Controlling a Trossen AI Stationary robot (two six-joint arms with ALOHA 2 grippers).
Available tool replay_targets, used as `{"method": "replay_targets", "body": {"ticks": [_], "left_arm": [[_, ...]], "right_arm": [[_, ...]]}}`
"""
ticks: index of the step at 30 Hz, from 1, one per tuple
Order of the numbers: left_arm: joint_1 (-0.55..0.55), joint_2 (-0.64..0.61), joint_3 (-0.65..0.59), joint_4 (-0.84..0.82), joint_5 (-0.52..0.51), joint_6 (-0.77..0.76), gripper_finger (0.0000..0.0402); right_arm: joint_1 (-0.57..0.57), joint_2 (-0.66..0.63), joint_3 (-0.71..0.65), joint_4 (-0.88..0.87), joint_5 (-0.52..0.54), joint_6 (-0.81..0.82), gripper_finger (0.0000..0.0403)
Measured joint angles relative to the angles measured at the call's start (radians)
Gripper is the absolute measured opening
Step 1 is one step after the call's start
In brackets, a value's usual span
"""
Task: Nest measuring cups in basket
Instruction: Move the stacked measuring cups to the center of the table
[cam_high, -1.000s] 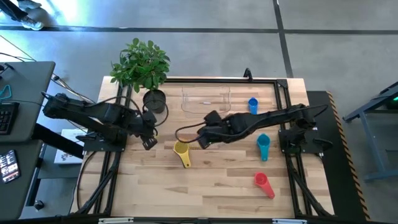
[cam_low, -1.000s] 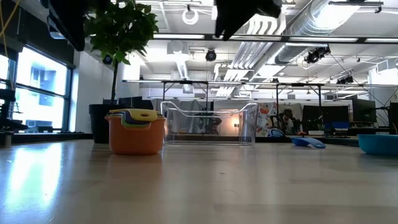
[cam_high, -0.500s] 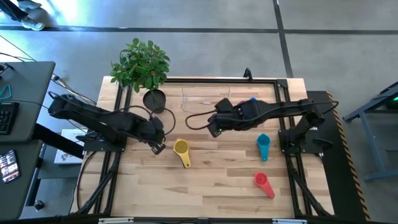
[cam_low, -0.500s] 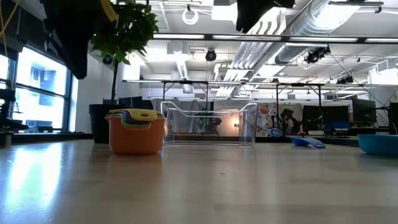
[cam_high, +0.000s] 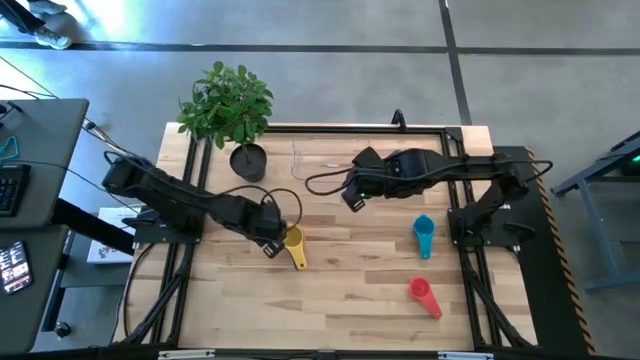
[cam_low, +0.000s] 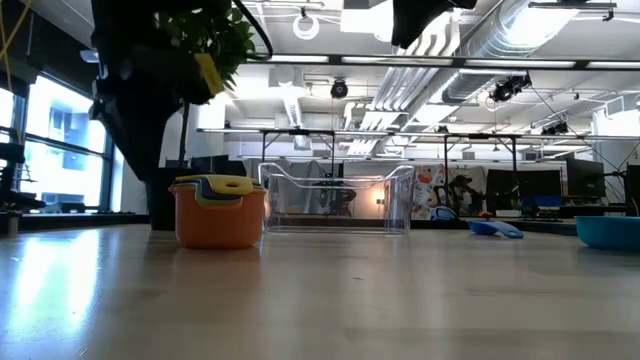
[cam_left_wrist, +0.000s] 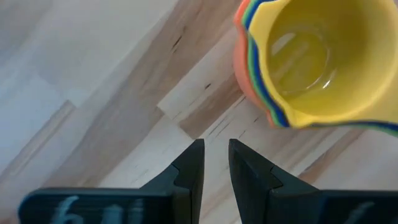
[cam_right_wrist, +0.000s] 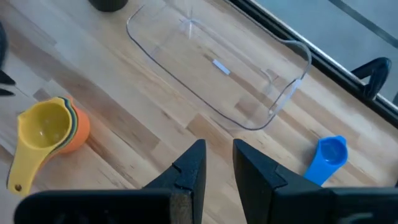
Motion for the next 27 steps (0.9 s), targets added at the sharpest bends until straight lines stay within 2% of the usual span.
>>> {"method": "replay_targets", "body": {"ticks": [11,27], "left_arm": [[0.000,0.103,0.000,0.072,0.005,-0.026,0.0062],[0.025,0.205,0.000,0.304,0.006,0.003,0.0062]], "right_arm": [[0.000,-0.028,0.000,-0.020,0.004,-0.028,0.0071],[0.000,-0.027,0.000,-0.037,0.004,-0.041,0.0071]]}}
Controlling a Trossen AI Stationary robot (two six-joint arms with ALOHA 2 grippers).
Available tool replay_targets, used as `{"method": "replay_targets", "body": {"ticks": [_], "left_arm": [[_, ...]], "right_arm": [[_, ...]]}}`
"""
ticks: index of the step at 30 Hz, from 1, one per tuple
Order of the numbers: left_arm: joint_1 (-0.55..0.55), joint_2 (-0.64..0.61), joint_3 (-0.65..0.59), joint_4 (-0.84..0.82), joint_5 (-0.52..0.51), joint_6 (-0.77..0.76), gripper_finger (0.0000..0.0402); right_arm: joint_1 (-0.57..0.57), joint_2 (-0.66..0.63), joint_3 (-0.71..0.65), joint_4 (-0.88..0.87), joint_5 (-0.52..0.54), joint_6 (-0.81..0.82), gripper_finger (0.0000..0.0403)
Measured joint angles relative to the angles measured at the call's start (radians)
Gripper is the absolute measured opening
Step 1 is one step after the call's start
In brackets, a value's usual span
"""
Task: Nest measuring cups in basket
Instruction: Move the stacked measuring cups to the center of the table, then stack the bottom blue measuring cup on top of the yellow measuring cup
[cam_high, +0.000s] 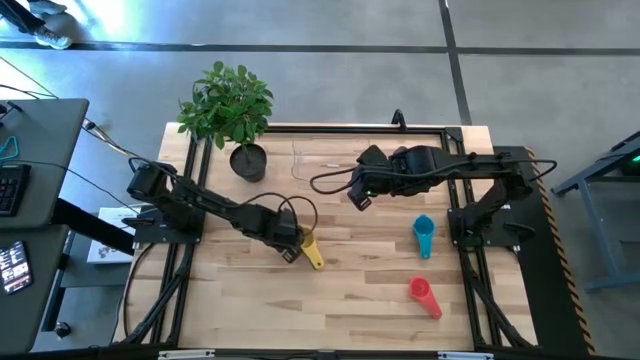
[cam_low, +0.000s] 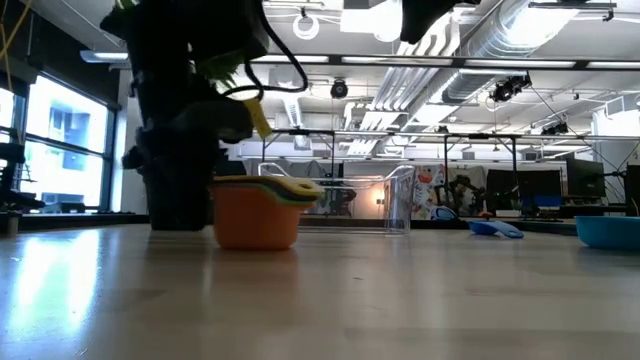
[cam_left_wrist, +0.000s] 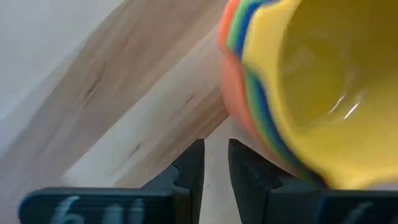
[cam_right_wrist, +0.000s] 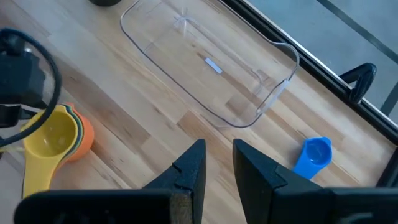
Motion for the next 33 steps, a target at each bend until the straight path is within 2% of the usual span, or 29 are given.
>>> {"method": "replay_targets", "body": {"ticks": [10,19,29,33], "left_arm": [[0.057,0.025,0.001,0.166,0.002,0.055,0.0062],[0.068,0.025,0.001,0.250,0.029,0.062,0.0062],[0.068,-0.001,0.003,0.208,0.096,0.091,0.0062],[0.067,-0.030,0.039,0.113,0.098,0.144,0.0062]], "right_arm": [[0.000,0.001,0.000,-0.018,0.000,-0.015,0.0071],[0.000,0.001,0.000,-0.058,0.000,-0.015,0.0071],[0.000,0.001,0.000,-0.060,-0.005,-0.011,0.0071],[0.000,0.001,0.000,-0.067,-0.015,0.021,0.0071]]}}
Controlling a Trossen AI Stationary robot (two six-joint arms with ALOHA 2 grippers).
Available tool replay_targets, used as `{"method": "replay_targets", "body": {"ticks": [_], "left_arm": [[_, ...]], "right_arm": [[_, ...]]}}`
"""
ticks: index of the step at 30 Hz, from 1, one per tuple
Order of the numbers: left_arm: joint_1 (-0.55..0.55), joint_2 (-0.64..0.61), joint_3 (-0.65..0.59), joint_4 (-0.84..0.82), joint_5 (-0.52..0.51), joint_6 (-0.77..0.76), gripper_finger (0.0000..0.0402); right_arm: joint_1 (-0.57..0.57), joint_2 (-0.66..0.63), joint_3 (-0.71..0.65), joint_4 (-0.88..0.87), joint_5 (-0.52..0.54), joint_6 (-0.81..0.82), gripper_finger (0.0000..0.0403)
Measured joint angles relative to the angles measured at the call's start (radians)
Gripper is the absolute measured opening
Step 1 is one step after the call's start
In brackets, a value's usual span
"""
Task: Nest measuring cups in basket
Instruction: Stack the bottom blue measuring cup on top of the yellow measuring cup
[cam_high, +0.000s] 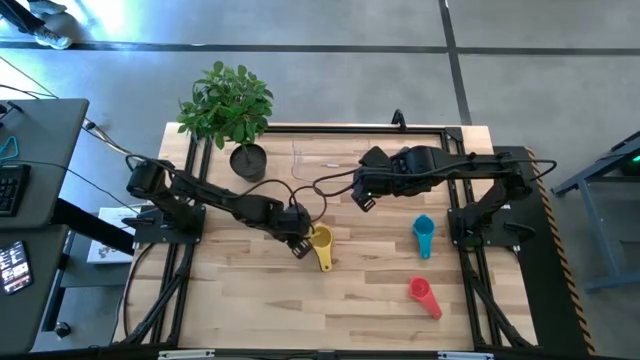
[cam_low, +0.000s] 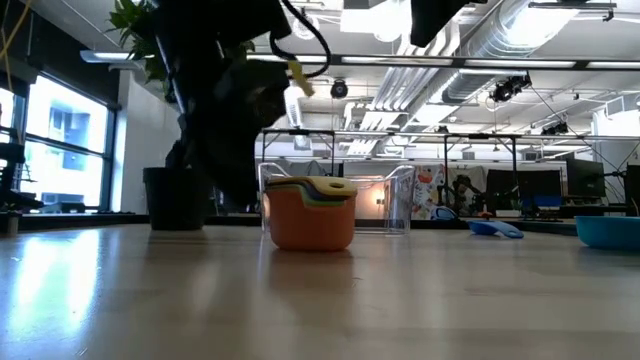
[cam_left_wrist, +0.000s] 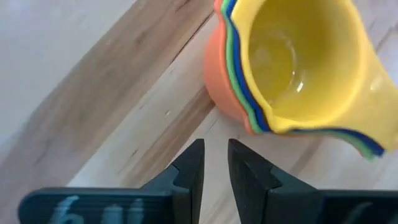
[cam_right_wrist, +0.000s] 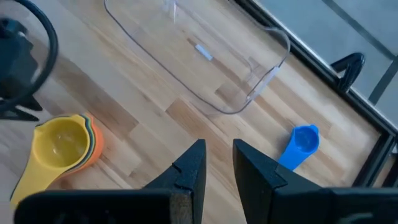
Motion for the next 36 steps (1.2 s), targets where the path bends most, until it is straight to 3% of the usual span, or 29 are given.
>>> {"method": "replay_targets", "body": {"ticks": [12,23,36], "left_arm": [[-0.007,-0.165,0.031,-0.301,-0.040,0.061,0.0062],[-0.009,-0.379,0.031,-0.293,-0.045,0.110,0.0062],[-0.025,-0.526,0.031,-0.295,-0.107,0.136,0.0062]], "right_arm": [[0.101,0.000,-0.002,-0.079,-0.039,0.204,0.0071],[0.266,-0.002,-0.012,-0.076,-0.047,0.383,0.0071],[0.406,-0.099,-0.366,-0.077,-0.145,0.796,0.0071]]}}
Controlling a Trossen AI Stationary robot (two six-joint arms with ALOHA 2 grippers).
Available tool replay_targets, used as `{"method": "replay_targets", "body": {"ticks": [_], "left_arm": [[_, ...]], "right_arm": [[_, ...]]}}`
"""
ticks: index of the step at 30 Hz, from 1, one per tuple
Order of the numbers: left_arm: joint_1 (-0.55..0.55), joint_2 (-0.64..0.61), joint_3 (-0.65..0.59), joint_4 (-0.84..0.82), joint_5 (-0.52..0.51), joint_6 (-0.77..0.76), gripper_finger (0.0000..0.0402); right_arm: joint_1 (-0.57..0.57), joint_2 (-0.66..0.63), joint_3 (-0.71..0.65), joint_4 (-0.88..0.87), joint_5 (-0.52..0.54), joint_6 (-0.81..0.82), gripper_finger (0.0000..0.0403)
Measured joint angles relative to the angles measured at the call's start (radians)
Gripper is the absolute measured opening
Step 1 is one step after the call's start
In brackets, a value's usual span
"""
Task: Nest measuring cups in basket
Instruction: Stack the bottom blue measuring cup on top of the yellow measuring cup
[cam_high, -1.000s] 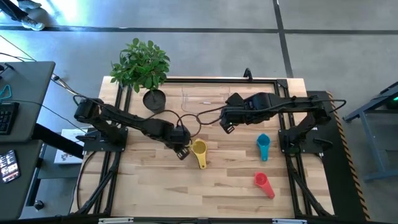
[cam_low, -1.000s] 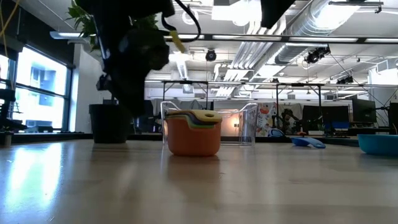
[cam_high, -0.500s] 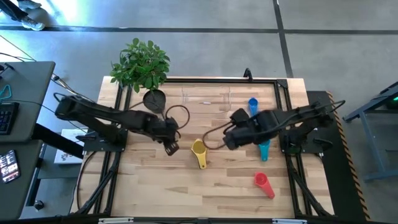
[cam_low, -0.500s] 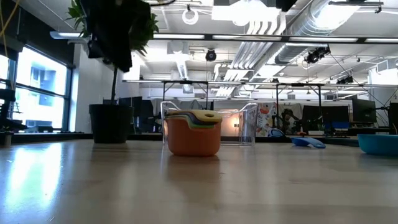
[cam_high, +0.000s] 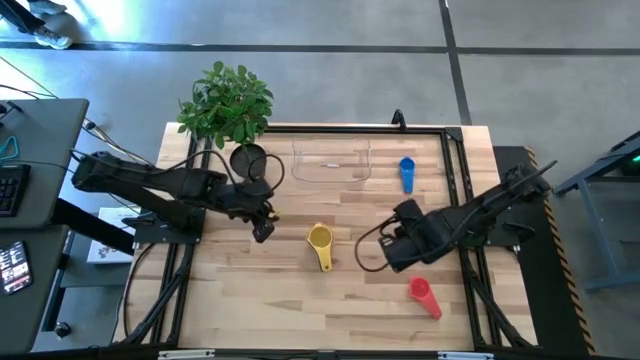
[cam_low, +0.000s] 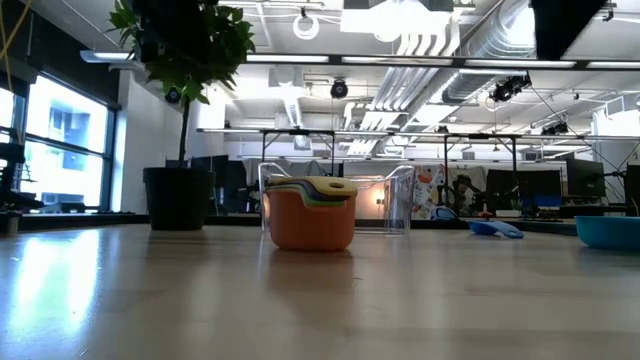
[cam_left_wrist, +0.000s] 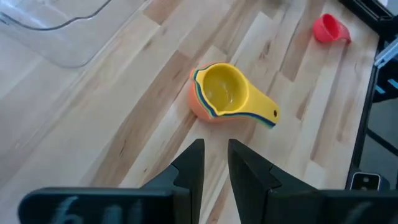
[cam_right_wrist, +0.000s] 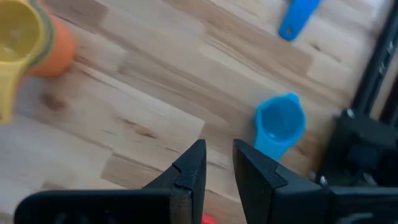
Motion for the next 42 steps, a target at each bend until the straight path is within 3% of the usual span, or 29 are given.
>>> {"method": "replay_targets", "body": {"ticks": [7,17,24,42], "left_arm": [[-0.003,-0.003,0.000,0.001,0.000,0.010,0.0062],[0.001,-0.003,0.000,0.002,0.000,0.044,0.0062],[0.020,-0.003,0.000,0.002,0.000,0.044,0.0062],[0.067,-0.003,0.000,0.003,-0.001,0.044,0.0062]], "right_arm": [[0.045,-0.073,-0.144,0.024,-0.033,0.142,0.0071],[0.018,-0.139,-0.346,0.151,-0.122,0.137,0.0089],[-0.037,-0.141,-0.447,0.187,-0.148,0.089,0.0132],[-0.234,-0.141,-0.646,0.418,-0.162,-0.203,0.0135]]}}
